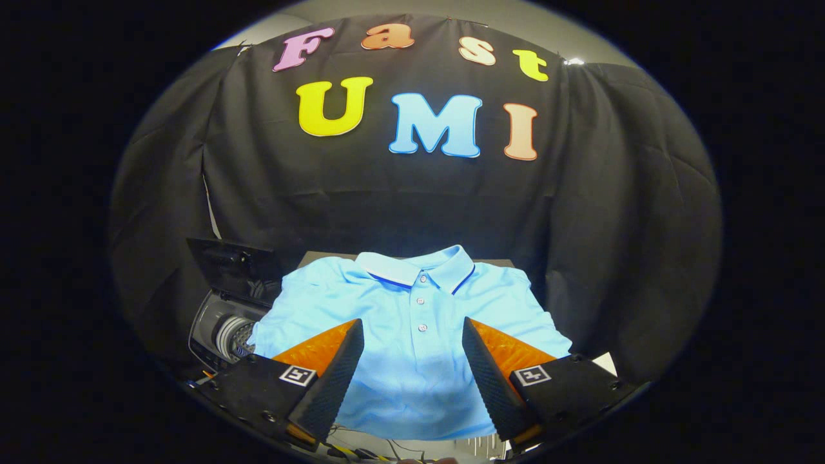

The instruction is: Put the clothes into the washing machine and then close the washing machine lid.

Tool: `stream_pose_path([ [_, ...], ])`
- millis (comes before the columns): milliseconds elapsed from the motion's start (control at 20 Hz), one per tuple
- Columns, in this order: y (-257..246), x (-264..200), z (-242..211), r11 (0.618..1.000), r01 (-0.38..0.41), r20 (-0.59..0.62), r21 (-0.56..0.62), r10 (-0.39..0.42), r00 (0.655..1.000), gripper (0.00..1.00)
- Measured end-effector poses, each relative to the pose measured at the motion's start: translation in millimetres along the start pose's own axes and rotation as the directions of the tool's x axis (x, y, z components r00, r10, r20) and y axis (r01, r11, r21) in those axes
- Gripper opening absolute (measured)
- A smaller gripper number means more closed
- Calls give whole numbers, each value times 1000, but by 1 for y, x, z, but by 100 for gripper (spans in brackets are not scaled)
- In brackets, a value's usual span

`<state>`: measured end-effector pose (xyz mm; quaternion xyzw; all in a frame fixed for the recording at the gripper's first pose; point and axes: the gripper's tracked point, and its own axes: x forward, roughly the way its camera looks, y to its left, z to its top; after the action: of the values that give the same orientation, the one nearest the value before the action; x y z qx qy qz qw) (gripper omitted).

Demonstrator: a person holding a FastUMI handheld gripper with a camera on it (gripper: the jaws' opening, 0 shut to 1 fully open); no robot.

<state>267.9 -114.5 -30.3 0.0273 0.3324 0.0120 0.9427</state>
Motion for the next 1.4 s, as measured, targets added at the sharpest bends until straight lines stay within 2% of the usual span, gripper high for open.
stream_pose_path([
  [550,-12,56,-30,1000,16,-129,13,-14,992,96],
  [800,-11,61,-34,1000,-2,-155,8,3,988,96],
  [1050,-11,62,-36,996,-39,-183,84,54,982,96],
  [1400,-8,60,-34,998,-50,-145,39,55,988,96],
])
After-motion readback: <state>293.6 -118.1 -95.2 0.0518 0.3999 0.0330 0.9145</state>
